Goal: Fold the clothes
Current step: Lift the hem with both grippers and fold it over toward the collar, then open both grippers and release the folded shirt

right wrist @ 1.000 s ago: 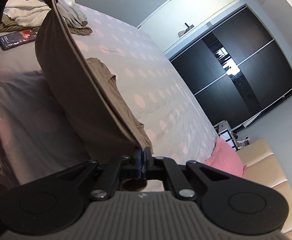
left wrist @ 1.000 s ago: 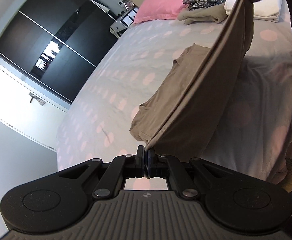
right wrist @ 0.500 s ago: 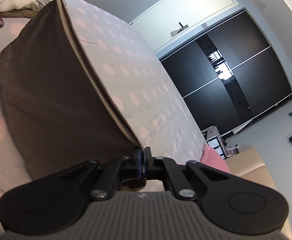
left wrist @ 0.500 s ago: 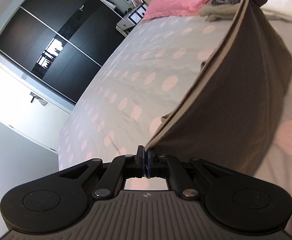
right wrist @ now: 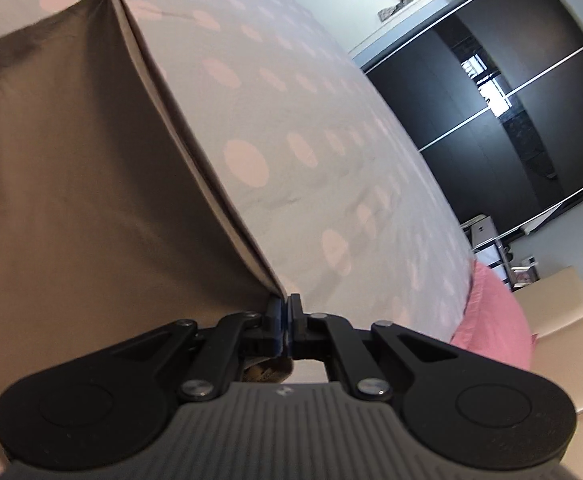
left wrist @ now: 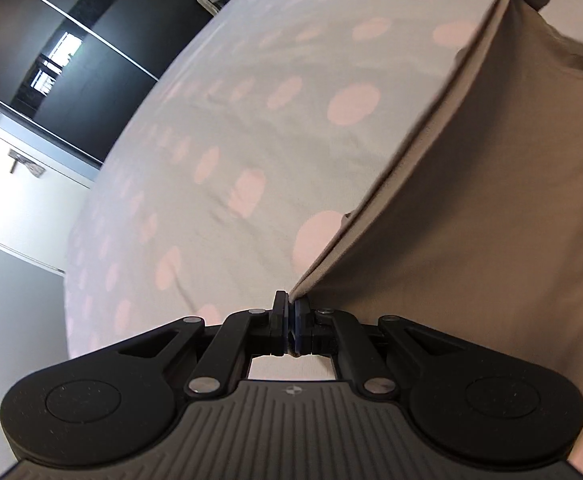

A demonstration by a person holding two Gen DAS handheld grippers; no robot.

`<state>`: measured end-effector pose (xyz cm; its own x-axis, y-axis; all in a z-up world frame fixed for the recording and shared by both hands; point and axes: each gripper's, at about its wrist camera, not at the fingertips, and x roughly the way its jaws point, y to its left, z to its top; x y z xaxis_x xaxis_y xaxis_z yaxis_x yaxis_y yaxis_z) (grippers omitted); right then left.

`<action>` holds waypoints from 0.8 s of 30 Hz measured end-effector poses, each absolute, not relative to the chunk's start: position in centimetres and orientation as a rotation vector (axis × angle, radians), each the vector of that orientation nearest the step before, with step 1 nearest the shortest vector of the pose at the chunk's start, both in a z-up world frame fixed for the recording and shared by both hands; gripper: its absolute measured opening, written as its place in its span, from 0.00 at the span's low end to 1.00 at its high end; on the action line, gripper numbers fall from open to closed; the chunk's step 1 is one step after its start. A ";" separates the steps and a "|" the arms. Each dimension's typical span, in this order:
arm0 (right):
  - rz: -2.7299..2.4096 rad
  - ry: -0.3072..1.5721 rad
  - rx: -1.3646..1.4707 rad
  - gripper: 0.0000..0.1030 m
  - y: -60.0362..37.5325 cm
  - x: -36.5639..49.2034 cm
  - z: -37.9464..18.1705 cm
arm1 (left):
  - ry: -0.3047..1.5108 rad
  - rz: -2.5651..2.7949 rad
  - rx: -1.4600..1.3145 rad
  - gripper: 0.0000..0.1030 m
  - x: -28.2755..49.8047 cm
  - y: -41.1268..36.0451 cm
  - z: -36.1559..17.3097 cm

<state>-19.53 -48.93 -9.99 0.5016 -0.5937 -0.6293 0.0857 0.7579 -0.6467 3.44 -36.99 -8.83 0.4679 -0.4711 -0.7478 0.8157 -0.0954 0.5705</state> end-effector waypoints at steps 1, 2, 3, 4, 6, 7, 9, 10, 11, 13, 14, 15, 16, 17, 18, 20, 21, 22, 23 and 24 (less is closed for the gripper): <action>-0.437 0.977 -0.582 0.03 -49.5 -19.0 -10.8 | 0.379 -1.116 1.250 0.01 3.9 -37.6 -9.5; -0.434 0.987 -0.569 0.03 -50.1 -18.5 -11.6 | 0.407 -1.120 1.247 0.01 4.3 -38.1 -10.1; -0.430 0.997 -0.556 0.03 -50.7 -17.9 -12.4 | 0.426 -1.121 1.250 0.01 4.7 -38.4 -10.8; -0.426 1.007 -0.543 0.03 -51.3 -17.4 -13.2 | 0.437 -1.120 1.253 0.02 4.9 -38.7 -11.4; -0.432 1.009 -0.518 0.04 -51.8 -17.2 -14.1 | 0.449 -1.108 1.248 0.06 5.3 -39.0 -12.3; -0.443 1.002 -0.509 0.06 -52.0 -17.3 -14.3 | 0.457 -1.099 1.245 0.09 5.5 -39.0 -12.6; -0.467 0.986 -0.490 0.13 -52.3 -17.4 -14.6 | 0.469 -1.080 1.242 0.13 5.7 -39.0 -12.9; -0.484 0.980 -0.469 0.19 -52.6 -17.5 -14.4 | 0.471 -1.065 1.238 0.13 5.8 -38.8 -12.9; -0.501 0.976 -0.446 0.22 -52.9 -17.5 -14.2 | 0.472 -1.045 1.231 0.14 6.0 -38.6 -12.7; -0.539 0.966 -0.404 0.22 -53.5 -17.8 -13.7 | 0.475 -1.005 1.216 0.20 6.5 -38.1 -12.3; -0.559 0.961 -0.387 0.22 -53.7 -18.0 -13.4 | 0.476 -0.985 1.209 0.21 6.7 -37.9 -12.1; -0.584 0.959 -0.378 0.22 -53.8 -18.2 -13.1 | 0.480 -0.958 1.190 0.21 7.0 -37.6 -11.8; -0.608 0.953 -0.365 0.22 -54.2 -18.4 -12.6 | 0.487 -0.926 1.163 0.21 7.5 -37.3 -11.3; -0.621 0.949 -0.341 0.22 -54.5 -18.7 -12.1 | 0.496 -0.903 1.139 0.21 7.8 -36.9 -10.7; -0.633 0.944 -0.316 0.22 -54.7 -19.0 -11.6 | 0.509 -0.888 1.119 0.21 8.0 -36.5 -10.2; -0.657 0.934 -0.279 0.22 -54.9 -19.6 -10.7 | 0.526 -0.862 1.086 0.21 8.2 -35.6 -9.2; -0.666 0.931 -0.266 0.22 -54.8 -20.0 -10.3 | 0.525 -0.855 1.081 0.21 8.0 -35.0 -8.7; -0.674 0.927 -0.253 0.22 -54.7 -20.5 -9.8 | 0.523 -0.852 1.074 0.21 7.7 -34.6 -8.3; -0.677 0.924 -0.226 0.22 -54.5 -21.1 -9.4 | 0.527 -0.857 1.061 0.21 7.4 -34.1 -7.8; -0.679 0.921 -0.197 0.22 -54.2 -21.7 -9.0 | 0.537 -0.867 1.044 0.21 7.0 -33.6 -7.5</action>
